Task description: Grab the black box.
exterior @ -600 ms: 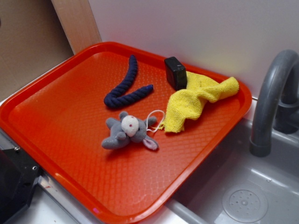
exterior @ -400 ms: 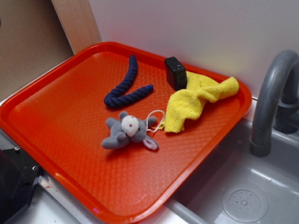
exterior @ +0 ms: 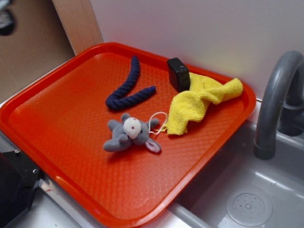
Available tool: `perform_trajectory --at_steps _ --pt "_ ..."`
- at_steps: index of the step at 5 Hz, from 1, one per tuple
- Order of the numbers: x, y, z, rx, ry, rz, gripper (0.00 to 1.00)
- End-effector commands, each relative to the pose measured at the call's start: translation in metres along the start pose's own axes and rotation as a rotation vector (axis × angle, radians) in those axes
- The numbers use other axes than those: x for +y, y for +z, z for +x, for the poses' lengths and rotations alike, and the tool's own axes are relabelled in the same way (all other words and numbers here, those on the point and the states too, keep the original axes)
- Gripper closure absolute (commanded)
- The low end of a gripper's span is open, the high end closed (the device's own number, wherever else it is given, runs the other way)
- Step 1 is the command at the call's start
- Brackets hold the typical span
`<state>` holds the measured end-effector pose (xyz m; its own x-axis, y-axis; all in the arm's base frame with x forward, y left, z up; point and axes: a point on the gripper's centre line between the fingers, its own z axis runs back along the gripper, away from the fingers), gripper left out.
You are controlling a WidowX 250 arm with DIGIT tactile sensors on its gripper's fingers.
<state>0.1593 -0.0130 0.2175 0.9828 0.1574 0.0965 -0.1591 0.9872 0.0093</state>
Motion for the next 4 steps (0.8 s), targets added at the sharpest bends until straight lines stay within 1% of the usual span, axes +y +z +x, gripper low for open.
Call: perform_trajectory --at_steps 1,2,3,4 --pt "-0.026 -0.049 0.091 -0.227 0.500 -0.052 0.00" --pt "-0.035 -0.055 0.087 -0.255 0.630 -0.104 0.00" --pt "-0.045 -0.055 0.084 -0.202 0.684 -0.140 0.00" --pt "-0.056 -0.060 0.086 -0.164 0.714 -0.179 0.00"
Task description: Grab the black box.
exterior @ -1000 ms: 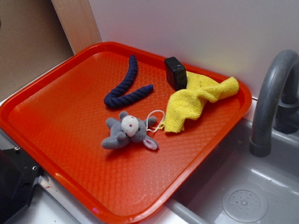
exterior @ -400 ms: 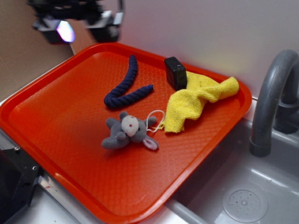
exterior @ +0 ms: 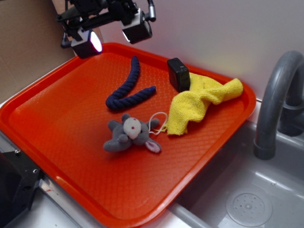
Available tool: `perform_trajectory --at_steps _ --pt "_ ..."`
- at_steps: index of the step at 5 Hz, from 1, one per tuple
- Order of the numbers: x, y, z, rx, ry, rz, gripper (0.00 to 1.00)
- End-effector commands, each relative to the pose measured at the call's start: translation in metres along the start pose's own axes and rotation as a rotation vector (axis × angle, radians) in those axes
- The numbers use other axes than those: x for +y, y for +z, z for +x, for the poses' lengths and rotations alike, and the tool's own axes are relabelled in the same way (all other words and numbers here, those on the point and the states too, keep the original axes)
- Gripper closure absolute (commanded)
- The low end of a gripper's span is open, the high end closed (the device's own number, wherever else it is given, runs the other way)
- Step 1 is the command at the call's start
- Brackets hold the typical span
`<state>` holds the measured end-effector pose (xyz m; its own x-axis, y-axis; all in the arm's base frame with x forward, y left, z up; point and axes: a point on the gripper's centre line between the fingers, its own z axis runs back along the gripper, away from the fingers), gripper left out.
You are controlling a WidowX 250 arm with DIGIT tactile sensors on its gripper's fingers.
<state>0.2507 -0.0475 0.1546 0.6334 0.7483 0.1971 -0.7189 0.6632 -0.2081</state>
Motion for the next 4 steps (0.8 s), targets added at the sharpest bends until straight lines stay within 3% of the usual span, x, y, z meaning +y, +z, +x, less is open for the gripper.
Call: perform_trajectory --at_steps 1,2,4 --pt "-0.024 -0.009 0.015 0.044 0.046 -0.058 0.00" --pt "-0.036 -0.047 0.040 0.047 0.007 -0.021 0.00" --pt "-0.047 -0.074 0.066 0.040 -0.009 0.002 0.00"
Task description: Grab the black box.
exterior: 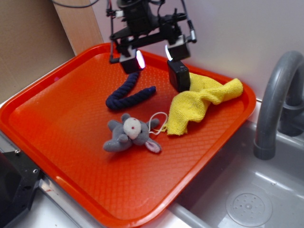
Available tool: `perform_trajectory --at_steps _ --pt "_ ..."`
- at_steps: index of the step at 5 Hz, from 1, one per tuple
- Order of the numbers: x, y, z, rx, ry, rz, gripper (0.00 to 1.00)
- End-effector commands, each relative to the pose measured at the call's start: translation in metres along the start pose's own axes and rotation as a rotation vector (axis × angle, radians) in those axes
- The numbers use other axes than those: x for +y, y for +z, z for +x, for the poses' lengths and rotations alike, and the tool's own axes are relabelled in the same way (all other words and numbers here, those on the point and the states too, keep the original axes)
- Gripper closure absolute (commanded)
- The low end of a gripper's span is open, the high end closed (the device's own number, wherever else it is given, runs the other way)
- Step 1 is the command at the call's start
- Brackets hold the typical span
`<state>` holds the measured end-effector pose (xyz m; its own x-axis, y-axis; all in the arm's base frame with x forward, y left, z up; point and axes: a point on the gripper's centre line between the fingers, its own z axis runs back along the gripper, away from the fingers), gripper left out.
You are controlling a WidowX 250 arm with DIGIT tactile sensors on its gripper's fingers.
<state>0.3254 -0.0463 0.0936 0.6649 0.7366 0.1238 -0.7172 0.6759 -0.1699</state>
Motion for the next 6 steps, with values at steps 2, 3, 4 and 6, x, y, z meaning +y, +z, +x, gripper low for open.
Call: perform_trajectory --at_steps 2,3,4,6 --pt "-0.013 -0.016 0.027 -0.026 -0.034 -0.026 0.00" --pt "-0.021 -0.023 0.030 -0.045 -0.058 -0.044 0.00" --pt "-0.031 -0.027 0.033 -0.066 -0.074 -0.042 0.00" --pt "-0.011 -0.035 0.015 -0.007 -0.151 0.056 1.00"
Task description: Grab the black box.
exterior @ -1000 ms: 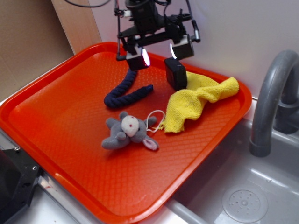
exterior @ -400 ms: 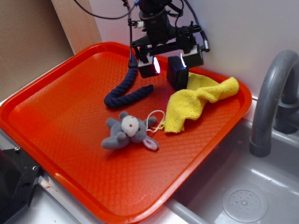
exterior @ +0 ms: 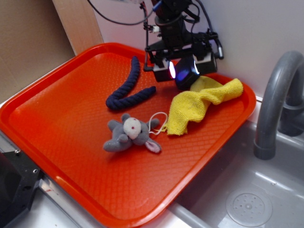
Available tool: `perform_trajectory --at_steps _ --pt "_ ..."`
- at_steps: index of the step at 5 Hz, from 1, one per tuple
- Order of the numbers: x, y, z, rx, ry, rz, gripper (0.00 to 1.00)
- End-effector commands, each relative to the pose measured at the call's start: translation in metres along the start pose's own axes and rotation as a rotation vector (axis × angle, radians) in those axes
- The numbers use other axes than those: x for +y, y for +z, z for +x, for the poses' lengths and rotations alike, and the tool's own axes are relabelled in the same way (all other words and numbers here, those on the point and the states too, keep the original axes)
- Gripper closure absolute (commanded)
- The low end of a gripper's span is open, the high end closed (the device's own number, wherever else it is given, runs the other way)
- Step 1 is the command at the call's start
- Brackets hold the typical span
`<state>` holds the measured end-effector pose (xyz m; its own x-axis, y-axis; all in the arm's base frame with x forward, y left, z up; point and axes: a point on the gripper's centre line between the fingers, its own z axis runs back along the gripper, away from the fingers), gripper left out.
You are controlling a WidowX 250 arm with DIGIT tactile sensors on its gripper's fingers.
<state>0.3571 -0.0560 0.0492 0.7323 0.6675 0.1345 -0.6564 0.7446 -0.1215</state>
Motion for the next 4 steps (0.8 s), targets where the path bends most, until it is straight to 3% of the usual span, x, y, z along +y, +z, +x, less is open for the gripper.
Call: perform_trajectory --at_steps 1,3,4 --pt "0.024 0.029 -0.007 -0.028 -0.121 0.016 1.00" --pt "0.079 0.065 -0.040 -0.046 -0.295 0.004 1.00" --pt "0.079 0.081 -0.037 -0.075 -0.344 -0.025 0.00"
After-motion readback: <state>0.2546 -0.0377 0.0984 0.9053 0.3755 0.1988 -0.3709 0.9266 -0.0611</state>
